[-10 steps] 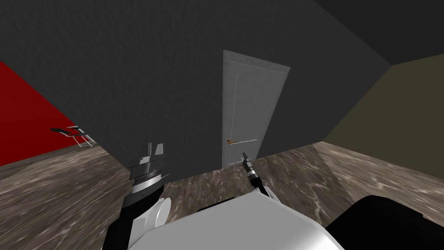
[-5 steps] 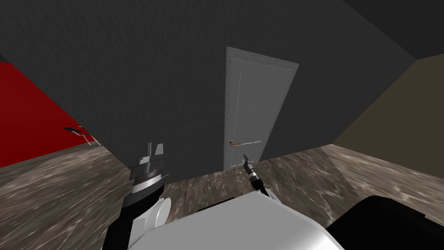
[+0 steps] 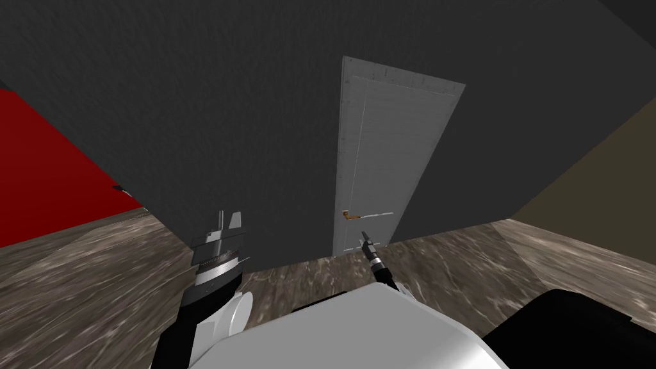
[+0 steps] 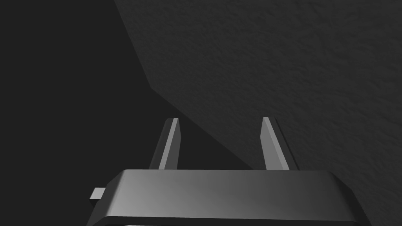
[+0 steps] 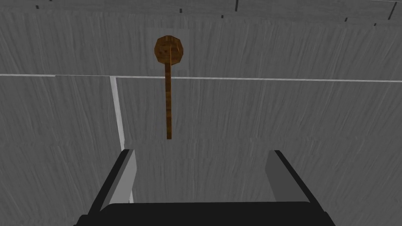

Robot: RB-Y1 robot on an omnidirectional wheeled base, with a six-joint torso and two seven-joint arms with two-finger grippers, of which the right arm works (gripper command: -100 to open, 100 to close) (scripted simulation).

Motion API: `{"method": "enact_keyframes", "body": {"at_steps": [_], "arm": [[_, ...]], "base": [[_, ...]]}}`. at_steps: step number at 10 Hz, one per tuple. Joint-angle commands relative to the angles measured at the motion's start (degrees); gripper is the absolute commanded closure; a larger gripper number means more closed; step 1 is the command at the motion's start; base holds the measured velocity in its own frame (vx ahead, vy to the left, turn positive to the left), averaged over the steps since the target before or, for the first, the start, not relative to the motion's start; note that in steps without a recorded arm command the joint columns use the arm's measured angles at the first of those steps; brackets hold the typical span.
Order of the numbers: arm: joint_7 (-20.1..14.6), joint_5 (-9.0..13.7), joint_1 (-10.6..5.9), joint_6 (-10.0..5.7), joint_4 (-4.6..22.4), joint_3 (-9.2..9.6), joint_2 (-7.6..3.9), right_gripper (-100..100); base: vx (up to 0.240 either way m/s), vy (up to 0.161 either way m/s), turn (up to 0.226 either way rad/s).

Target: Pull the door open

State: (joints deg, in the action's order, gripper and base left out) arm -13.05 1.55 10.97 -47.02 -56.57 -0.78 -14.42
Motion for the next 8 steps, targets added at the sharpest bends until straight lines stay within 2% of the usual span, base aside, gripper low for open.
{"method": "enact_keyframes", "body": {"at_steps": [1, 3, 5, 6, 8], "arm": [[-0.3, 0.2, -0.62, -0.47, 2.1, -0.09, -0.31, -100], [-0.6, 0.4, -0.93, -0.76, 3.5, -0.14, -0.52, -100], [-1.0, 0.6, -1.47, -1.26, 6.0, -0.23, -0.89, -100], [-0.9, 0.6, -1.56, -1.22, 5.7, -0.22, -0.86, -100], [-0.5, 1.9, -2.47, -1.82, 8.2, -2.44, -1.1, -100]], "base": [[0.105, -0.003, 0.039], [0.098, -0.005, 0.036], [0.107, -0.028, 0.057], [0.049, -0.013, 0.014], [0.119, -0.001, 0.283]]}}
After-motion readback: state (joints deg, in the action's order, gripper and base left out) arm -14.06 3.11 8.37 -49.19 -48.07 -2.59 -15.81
